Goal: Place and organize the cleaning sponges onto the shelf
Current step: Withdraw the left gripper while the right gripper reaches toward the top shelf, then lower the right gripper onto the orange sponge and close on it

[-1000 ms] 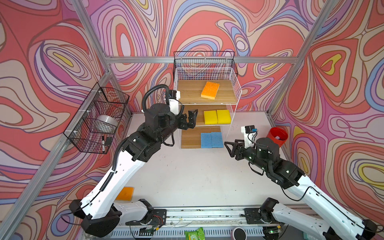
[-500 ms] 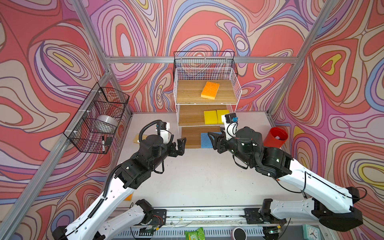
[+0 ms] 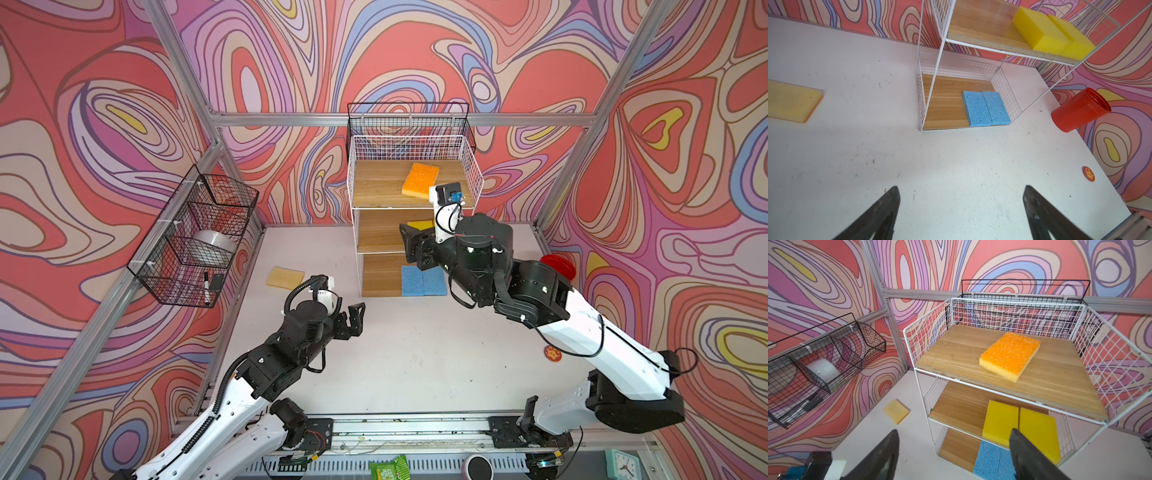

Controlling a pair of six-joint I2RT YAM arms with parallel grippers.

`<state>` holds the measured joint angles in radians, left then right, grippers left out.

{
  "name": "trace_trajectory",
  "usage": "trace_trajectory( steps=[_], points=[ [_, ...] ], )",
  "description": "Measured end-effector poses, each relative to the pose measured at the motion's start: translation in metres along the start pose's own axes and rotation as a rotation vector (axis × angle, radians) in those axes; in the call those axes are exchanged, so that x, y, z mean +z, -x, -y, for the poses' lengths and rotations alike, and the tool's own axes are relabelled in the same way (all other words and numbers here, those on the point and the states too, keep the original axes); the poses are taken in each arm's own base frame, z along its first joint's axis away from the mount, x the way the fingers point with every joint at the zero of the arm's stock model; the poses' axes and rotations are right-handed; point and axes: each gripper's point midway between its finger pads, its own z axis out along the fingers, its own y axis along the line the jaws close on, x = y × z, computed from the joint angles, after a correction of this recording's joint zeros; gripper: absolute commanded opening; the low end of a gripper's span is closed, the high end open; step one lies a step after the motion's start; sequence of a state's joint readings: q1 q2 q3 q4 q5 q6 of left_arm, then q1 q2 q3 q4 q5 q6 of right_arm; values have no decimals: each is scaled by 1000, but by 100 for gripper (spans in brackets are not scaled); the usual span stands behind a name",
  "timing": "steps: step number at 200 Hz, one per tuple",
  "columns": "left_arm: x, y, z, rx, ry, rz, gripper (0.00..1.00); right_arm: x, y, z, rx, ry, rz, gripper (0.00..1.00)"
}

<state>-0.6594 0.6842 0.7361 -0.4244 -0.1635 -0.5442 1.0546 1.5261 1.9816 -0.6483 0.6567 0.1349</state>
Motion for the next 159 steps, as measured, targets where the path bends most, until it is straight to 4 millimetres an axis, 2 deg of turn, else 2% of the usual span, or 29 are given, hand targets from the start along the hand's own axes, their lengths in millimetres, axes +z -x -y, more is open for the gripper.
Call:
trace_trajectory(
  steps=[15, 50, 87, 101, 125, 159],
  points=[
    [-4, 1, 0, -11, -11, 12, 93, 13, 7, -4, -24, -47, 19, 98],
    [-13, 7, 2, -28, -36, 44, 93, 50, 23, -12, -30, -195, 71, 98],
    [-19, 8, 4, -45, -57, 59, 93, 81, 20, -15, -14, -294, 78, 97],
    [-21, 8, 4, -46, -63, 60, 93, 88, 21, -6, 11, -319, 76, 97],
    [-22, 7, 5, -47, -72, 59, 93, 93, 21, 24, 50, -376, 66, 97],
    [-21, 5, 6, -45, -80, 49, 93, 101, 11, 60, 97, -427, 28, 97]
  ],
)
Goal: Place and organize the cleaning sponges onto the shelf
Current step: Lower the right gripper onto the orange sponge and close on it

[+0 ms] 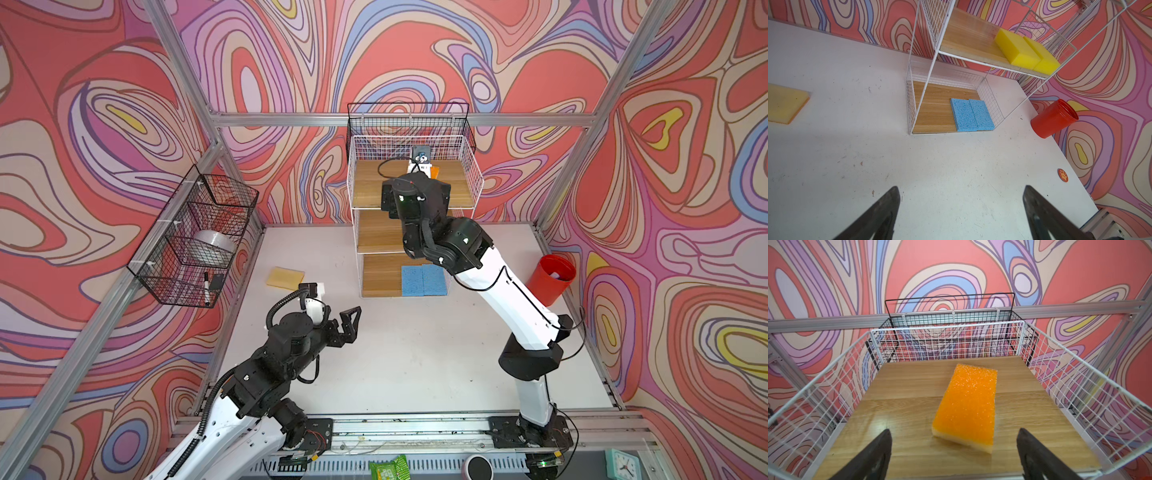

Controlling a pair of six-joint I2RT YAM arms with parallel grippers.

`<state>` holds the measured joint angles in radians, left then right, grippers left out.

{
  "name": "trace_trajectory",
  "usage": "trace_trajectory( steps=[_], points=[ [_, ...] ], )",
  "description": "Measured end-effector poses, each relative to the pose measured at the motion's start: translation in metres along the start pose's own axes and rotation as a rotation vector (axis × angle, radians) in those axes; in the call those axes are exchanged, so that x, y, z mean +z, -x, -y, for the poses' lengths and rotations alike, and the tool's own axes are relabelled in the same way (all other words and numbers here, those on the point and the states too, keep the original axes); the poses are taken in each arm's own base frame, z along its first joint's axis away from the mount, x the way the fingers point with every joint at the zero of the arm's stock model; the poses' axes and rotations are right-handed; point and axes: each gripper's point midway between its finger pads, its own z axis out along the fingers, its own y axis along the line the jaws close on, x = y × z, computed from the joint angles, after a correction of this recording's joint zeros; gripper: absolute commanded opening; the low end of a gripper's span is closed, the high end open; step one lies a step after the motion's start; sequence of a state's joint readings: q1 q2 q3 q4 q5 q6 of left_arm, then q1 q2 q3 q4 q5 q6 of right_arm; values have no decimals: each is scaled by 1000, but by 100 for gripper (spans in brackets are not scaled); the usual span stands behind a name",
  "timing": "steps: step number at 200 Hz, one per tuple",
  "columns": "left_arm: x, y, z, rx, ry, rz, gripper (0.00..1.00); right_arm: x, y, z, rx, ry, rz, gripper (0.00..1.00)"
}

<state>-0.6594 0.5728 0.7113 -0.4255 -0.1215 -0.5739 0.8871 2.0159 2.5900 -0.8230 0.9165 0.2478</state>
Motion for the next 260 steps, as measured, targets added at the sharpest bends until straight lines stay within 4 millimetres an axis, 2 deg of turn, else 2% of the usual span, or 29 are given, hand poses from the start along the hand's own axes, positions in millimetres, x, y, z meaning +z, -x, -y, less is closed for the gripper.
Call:
trace_trajectory(
  steps=[33, 87, 157, 228, 260],
  points=[
    [0, -1, 1, 0, -8, -6, 93, 9, -10, 6, -4, -6, -35, 98],
    [1, -4, 1, 1, -11, -14, 93, 24, -15, 12, 0, -30, -40, 98],
    [3, -9, -2, -1, -4, -25, 93, 48, -41, 0, -26, -45, -64, 98],
    [5, -12, -3, -2, 2, -35, 93, 59, -37, 8, -8, -80, -41, 98],
    [6, -13, -3, -2, 2, -36, 93, 65, -34, 14, 2, -96, -31, 93]
  ],
)
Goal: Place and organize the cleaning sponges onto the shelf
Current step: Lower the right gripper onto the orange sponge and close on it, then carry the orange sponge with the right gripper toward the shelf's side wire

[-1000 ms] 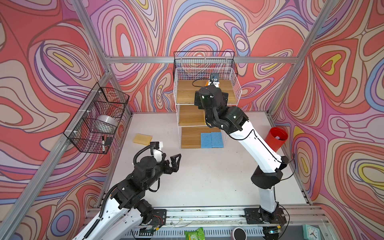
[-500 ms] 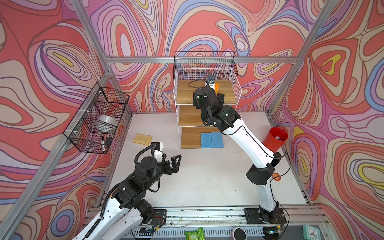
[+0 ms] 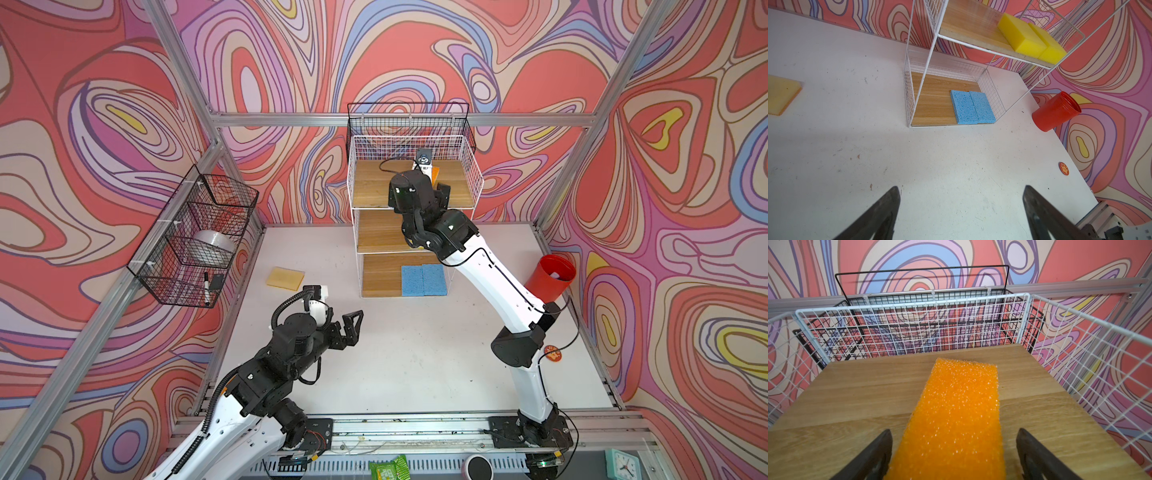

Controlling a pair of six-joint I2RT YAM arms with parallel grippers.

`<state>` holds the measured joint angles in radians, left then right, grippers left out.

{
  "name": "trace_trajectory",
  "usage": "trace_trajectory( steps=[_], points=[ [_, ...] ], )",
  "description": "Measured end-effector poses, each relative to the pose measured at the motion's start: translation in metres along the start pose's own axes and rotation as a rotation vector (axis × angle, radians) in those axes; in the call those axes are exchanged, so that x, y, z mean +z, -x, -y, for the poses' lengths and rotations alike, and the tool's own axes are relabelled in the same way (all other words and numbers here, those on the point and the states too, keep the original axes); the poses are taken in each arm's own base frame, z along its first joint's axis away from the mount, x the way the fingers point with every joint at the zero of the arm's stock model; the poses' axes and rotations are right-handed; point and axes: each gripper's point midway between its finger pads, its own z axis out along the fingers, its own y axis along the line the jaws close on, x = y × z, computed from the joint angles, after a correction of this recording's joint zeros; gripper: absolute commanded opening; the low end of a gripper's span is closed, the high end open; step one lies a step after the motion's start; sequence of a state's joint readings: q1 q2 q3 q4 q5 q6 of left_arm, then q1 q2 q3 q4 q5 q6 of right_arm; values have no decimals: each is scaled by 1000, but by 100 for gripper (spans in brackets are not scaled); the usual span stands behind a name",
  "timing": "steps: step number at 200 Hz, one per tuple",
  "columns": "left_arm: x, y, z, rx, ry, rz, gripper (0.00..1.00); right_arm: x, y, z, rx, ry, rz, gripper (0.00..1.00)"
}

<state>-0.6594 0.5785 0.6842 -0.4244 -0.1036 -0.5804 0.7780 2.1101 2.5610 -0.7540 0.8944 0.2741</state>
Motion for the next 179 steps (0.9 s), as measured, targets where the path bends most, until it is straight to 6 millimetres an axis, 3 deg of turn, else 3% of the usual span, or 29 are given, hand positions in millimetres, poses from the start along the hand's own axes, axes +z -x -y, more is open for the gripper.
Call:
trace_trajectory(
  steps=[65, 179],
  points=[
    [3, -3, -2, 2, 8, -13, 93, 3, 0, 1, -3, -7, 8, 65],
    [4, -5, -1, 2, 1, -20, 93, -17, -2, 18, -24, 40, -15, 64]
  ],
)
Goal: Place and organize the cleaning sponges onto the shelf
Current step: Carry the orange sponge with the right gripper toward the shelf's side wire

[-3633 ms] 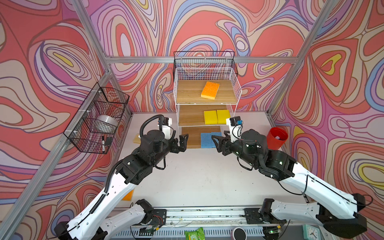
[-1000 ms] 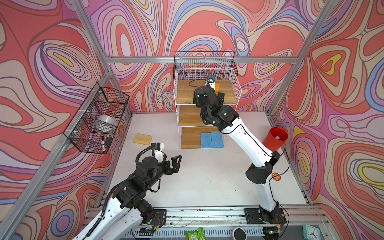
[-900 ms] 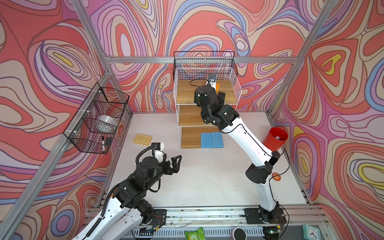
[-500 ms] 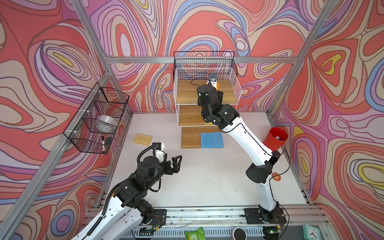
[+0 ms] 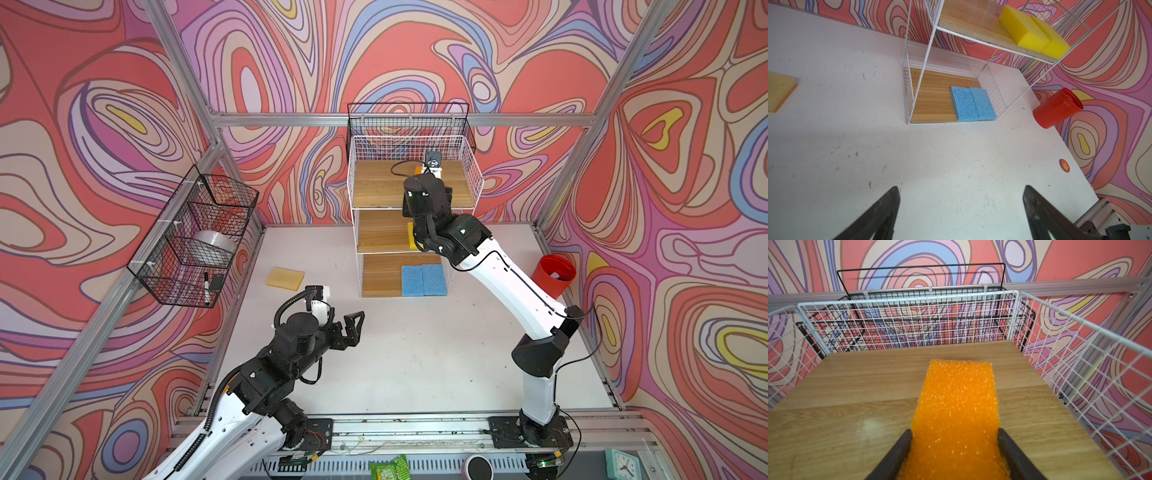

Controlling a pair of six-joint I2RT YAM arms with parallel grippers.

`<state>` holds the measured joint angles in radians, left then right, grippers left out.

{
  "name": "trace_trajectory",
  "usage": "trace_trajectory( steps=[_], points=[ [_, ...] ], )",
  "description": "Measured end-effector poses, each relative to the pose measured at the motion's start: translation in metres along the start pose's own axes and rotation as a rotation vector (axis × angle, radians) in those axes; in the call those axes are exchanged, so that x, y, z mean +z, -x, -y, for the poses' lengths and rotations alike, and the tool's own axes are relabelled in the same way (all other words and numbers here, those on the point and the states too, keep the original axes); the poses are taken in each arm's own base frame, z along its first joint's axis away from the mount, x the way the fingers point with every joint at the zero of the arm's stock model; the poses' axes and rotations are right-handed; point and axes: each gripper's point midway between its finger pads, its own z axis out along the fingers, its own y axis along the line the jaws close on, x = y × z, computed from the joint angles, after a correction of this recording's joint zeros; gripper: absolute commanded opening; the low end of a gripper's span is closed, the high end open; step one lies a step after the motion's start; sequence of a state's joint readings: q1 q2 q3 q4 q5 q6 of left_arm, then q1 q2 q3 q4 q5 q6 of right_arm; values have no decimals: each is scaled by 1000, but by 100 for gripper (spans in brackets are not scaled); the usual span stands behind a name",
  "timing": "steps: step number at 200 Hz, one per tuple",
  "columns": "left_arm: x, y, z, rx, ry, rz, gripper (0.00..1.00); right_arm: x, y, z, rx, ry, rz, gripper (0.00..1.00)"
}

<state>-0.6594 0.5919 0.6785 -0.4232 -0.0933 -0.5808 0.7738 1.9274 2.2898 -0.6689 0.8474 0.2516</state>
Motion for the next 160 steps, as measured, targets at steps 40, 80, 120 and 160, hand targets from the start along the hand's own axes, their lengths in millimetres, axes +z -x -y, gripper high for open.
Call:
trace_trajectory(
  steps=[40, 80, 120, 160],
  points=[
    [2, -1, 0, 1, 3, -8, 93, -11, -1, 7, -30, 10, -21, 64],
    [6, -5, 0, -4, 4, -29, 92, -26, -2, 19, -68, 30, -47, 64],
    [10, -9, 0, -13, 5, -50, 91, -39, 3, 33, -89, 37, -51, 64],
    [13, -12, 1, -12, 6, -69, 91, -46, 5, 43, -103, 25, -47, 64]
  ],
)
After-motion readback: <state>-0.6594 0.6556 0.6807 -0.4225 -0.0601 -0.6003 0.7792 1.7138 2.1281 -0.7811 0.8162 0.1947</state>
